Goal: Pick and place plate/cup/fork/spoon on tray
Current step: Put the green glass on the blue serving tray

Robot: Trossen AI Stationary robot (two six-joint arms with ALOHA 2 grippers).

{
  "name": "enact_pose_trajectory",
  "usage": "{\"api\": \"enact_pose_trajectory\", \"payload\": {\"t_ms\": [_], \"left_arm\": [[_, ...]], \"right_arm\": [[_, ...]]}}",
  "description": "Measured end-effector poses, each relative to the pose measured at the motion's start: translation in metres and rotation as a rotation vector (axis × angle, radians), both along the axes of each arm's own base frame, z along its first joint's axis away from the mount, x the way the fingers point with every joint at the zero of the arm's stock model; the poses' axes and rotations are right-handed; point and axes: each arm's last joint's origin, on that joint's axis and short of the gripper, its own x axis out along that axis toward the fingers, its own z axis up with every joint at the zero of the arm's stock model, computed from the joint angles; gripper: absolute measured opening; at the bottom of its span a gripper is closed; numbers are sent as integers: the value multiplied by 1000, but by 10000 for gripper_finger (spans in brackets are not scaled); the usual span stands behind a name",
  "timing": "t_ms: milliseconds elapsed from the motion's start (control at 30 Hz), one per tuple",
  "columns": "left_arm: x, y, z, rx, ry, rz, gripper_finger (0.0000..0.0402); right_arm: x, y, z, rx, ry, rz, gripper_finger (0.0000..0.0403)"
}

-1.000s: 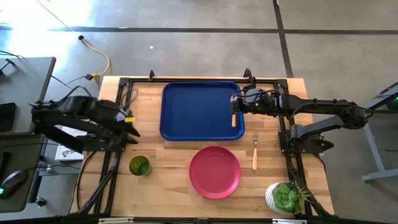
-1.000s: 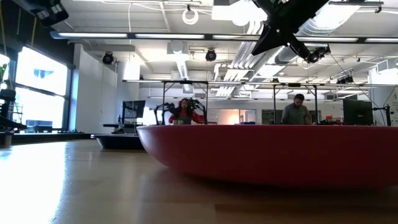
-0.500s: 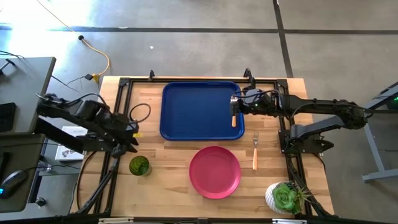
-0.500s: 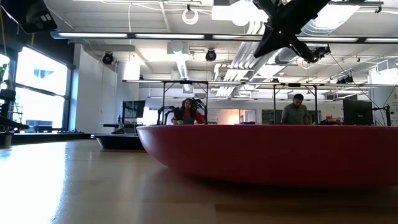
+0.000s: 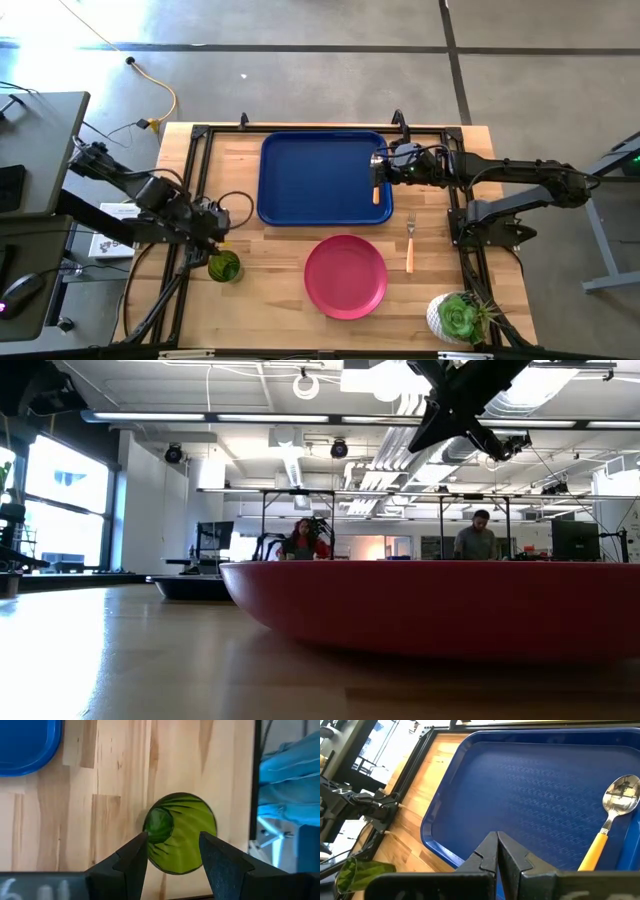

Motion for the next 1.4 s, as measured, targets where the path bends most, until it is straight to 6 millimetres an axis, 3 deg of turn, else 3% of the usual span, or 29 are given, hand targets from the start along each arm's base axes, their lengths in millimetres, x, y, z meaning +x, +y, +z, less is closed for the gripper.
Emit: {"api": "enact_pose_trajectory", "payload": {"t_ms": [367,967,1100,1400], "left_arm": [[20,-13,-24,151,174,-28,168],[47,-28,-58,246,360,-15,164],[49,-29,-62,255,377,-12,136],[50,-30,-61,245,371,10,25]], "right_arm": [[0,0,0,-12,7,18,0],[0,1,0,-16,12,48,0],[0,1,0,-22,16,60,0],[1,1,0,-20,18,83,0]]}}
